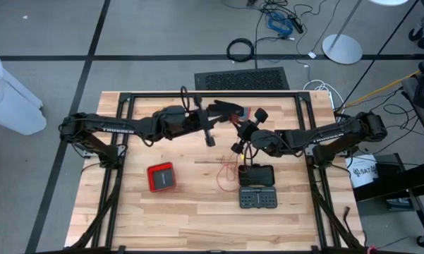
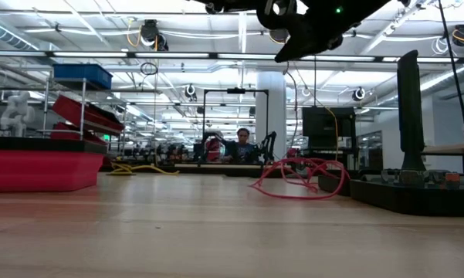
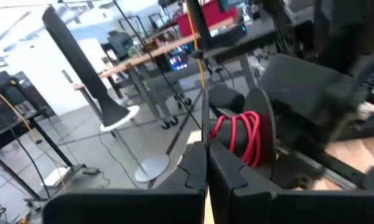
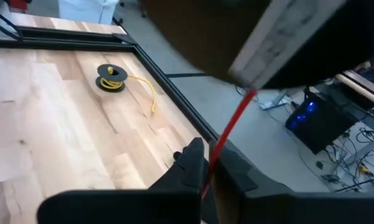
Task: Coil cords
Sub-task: Coil the red wire onto the spool
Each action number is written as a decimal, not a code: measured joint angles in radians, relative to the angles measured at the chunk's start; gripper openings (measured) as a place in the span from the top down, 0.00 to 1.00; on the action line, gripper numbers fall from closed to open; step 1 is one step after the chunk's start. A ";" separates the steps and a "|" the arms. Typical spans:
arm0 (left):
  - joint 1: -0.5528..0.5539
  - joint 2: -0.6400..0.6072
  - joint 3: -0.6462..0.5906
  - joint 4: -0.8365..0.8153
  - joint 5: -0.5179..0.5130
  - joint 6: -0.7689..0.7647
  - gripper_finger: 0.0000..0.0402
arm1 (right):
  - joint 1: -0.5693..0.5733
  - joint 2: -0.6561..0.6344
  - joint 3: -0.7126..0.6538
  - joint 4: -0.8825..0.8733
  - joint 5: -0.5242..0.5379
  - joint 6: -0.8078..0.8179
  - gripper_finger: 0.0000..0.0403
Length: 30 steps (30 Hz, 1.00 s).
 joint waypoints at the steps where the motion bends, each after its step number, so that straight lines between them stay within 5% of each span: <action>1: 0.006 0.000 0.000 0.005 0.002 -0.006 1.00 | 0.004 0.000 0.000 0.007 -0.001 0.000 0.96; 30: 0.128 0.031 0.000 -0.076 0.159 -0.061 1.00 | 0.125 0.015 0.000 -0.118 0.046 0.062 0.96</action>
